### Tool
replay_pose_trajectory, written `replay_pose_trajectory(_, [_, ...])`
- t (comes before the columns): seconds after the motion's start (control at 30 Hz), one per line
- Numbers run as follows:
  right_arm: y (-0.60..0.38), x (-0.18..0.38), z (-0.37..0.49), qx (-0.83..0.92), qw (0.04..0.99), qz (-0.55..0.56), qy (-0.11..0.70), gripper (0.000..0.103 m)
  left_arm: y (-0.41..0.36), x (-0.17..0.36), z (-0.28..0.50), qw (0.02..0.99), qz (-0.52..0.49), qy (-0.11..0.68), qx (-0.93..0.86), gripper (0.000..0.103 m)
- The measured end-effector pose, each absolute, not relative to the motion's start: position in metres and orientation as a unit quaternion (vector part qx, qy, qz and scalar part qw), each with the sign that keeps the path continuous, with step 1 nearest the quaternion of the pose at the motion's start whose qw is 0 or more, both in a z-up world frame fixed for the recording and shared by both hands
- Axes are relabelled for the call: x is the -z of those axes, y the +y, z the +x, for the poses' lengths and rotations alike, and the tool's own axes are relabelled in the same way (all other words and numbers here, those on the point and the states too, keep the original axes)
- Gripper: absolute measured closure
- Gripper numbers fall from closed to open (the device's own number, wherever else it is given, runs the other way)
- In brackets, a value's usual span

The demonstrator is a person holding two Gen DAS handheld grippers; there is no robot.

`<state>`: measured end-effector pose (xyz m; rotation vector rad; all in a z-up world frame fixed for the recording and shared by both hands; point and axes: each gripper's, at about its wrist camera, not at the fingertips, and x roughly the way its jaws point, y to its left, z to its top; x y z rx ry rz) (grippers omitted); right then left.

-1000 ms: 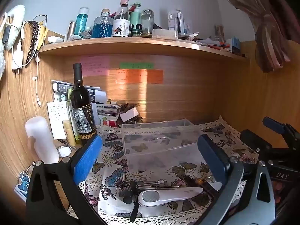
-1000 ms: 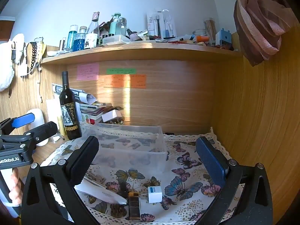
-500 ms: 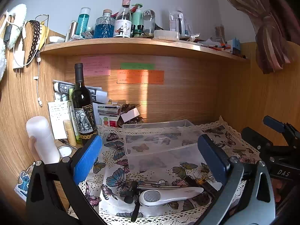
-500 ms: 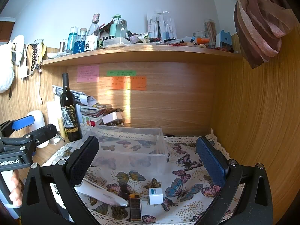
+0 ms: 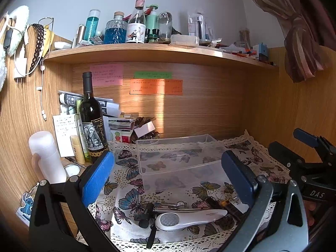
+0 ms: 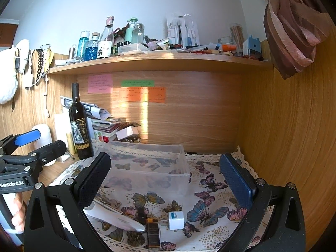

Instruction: Organize rigid objects

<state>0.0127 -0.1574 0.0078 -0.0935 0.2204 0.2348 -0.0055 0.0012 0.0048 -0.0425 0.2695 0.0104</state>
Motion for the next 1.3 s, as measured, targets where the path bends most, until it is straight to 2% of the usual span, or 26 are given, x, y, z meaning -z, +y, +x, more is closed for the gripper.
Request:
replay_pose_trajectory(1.0, [-0.1574, -0.0079, 0.0118, -0.119, 0.986, -0.043, 0.108, 0.000, -0.0019, -0.0028, -0.0047, 0.991, -0.026, 0.134, 0.005, 0.000])
replay_pose_trajectory(1.3, [-0.1579, -0.0014, 0.0207, -0.144, 0.980, -0.034, 0.131, 0.000, 0.0066, 0.0001, -0.0006, 0.989, -0.040, 0.141, 0.011, 0.000])
